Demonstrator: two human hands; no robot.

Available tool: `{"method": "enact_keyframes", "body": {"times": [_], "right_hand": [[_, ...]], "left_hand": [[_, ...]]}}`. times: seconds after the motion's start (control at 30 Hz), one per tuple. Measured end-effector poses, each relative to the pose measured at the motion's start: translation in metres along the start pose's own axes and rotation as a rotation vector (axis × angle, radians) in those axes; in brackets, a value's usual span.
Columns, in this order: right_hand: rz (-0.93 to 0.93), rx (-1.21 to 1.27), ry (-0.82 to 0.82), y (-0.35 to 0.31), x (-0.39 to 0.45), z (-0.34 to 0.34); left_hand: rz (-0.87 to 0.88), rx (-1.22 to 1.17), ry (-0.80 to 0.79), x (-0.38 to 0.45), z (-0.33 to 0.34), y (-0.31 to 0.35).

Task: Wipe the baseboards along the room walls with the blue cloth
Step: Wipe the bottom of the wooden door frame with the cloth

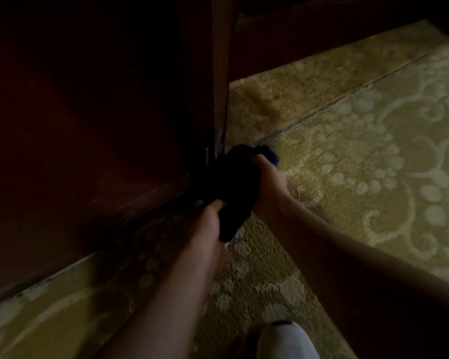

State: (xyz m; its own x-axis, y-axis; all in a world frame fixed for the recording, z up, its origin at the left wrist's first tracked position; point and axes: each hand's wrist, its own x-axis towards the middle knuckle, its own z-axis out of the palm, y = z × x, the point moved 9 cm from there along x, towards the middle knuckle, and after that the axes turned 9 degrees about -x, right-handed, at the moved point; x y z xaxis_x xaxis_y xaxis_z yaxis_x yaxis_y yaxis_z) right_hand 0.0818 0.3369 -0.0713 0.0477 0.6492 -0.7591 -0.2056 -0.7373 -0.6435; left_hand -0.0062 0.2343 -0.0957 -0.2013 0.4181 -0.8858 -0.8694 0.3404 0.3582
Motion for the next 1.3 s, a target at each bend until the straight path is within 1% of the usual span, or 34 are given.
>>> {"method": "enact_keyframes", "body": {"times": [0.1, 0.13, 0.3, 0.4, 0.5, 0.57, 0.63, 0.67, 0.7, 0.73, 0.77, 0.83, 0.87, 0.93, 0.97, 1.03, 1.13, 1.17, 1.23, 1.3], "right_hand": [[0.013, 0.021, -0.120, 0.002, -0.001, 0.007], [0.004, 0.001, -0.119, 0.001, 0.002, 0.007], [-0.071, -0.202, -0.219, -0.009, 0.002, 0.023], [-0.104, -0.276, -0.169, -0.011, -0.002, 0.030], [-0.082, -0.273, -0.116, -0.014, -0.005, 0.030], [-0.075, -0.255, -0.107, -0.015, -0.007, 0.031], [-0.092, -0.264, -0.097, -0.020, -0.011, 0.032], [-0.118, -0.268, -0.092, -0.024, -0.014, 0.031], [-0.147, -0.269, -0.093, -0.029, -0.019, 0.032], [-0.181, -0.266, -0.105, -0.035, -0.025, 0.034], [-0.229, -0.249, -0.124, -0.042, -0.032, 0.036], [-0.348, -0.196, -0.149, -0.062, -0.047, 0.037], [-0.413, -0.174, -0.160, -0.073, -0.055, 0.036], [-0.509, -0.172, -0.181, -0.084, -0.061, 0.036], [-0.516, -0.207, -0.189, -0.082, -0.061, 0.037], [-0.457, -0.315, -0.172, -0.062, -0.047, 0.039], [-0.307, -0.525, -0.118, -0.026, -0.023, 0.039], [-0.273, -0.557, -0.116, -0.020, -0.017, 0.039], [-0.219, -0.507, -0.118, -0.015, -0.012, 0.032], [-0.152, -0.380, -0.068, -0.011, -0.011, 0.012]], "left_hand": [[0.070, 0.050, 0.034, 0.013, -0.014, 0.000], [0.081, 0.052, 0.045, 0.012, -0.015, 0.000], [0.103, 0.030, 0.075, 0.009, -0.016, 0.002], [0.091, -0.075, 0.058, 0.005, -0.017, 0.001], [0.015, -0.278, 0.006, -0.010, -0.006, -0.005], [-0.015, -0.334, -0.019, -0.015, 0.002, -0.006], [-0.008, -0.363, -0.054, -0.025, 0.010, -0.004], [-0.022, -0.390, -0.086, -0.034, 0.018, -0.004], [-0.040, -0.420, -0.153, -0.042, 0.029, -0.004], [-0.026, -0.396, -0.205, -0.047, 0.035, -0.002], [0.016, -0.391, -0.220, -0.048, 0.034, -0.002], [0.107, -0.332, -0.212, -0.045, 0.030, 0.000], [0.119, -0.310, -0.232, -0.043, 0.030, -0.001], [0.101, -0.308, -0.172, -0.032, 0.031, -0.005], [0.088, -0.343, -0.146, -0.029, 0.031, -0.006], [0.067, -0.318, -0.067, -0.021, 0.023, -0.008], [-0.011, -0.227, 0.050, -0.019, -0.002, -0.025], [0.006, -0.198, 0.076, -0.019, -0.010, -0.026], [0.008, -0.149, 0.101, -0.019, -0.018, -0.028], [0.073, -0.104, 0.121, -0.019, -0.022, -0.021]]}}
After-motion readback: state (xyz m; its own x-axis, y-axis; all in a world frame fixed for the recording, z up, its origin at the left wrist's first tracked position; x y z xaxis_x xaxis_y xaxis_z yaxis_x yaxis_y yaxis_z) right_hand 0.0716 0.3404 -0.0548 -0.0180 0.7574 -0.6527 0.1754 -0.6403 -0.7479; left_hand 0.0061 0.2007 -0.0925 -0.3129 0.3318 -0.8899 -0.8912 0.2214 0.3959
